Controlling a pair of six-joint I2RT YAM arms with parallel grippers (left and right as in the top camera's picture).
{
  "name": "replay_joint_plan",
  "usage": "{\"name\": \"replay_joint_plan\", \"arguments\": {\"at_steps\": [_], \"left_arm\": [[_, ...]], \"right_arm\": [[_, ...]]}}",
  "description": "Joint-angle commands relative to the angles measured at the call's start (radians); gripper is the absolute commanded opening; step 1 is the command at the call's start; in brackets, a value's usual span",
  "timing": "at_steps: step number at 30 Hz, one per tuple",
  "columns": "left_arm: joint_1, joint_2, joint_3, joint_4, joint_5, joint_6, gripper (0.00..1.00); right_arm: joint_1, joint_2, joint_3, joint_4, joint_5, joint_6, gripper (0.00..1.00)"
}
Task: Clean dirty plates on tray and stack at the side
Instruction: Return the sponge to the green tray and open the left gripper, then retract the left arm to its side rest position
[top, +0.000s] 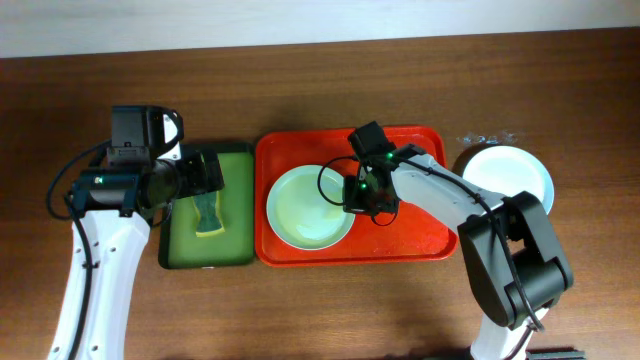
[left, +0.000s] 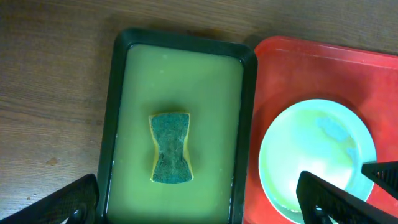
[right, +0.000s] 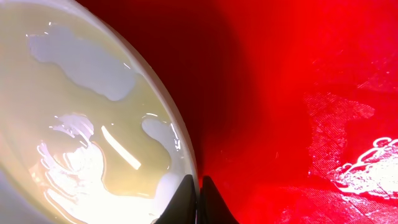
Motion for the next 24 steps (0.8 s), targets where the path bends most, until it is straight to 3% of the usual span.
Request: {"name": "replay_joint_plan", "arguments": {"at_steps": [1, 11, 15, 24], "left_arm": [[0.006, -0.006, 0.012, -0.002, 0.011, -0.013, 0.99], [0.006, -0.006, 0.012, -0.002, 0.011, -0.013, 0.99], [0.009, -0.008, 0.012, 0.097, -0.026, -0.013, 0.99], [0.188, -0.009, 0.012, 0.096, -0.053, -0.036, 0.99]], "right_arm": [[0.007, -0.006, -0.005, -0.004, 0.003, -0.003, 0.04], [0.007, -0.007, -0.005, -0.004, 0.003, -0.002, 0.04], [0.007, -0.007, -0.006, -0.008, 0.003, -0.003, 0.04], [0.007, -0.006, -0.005, 0.002, 0.003, -0.003, 0.05]]}}
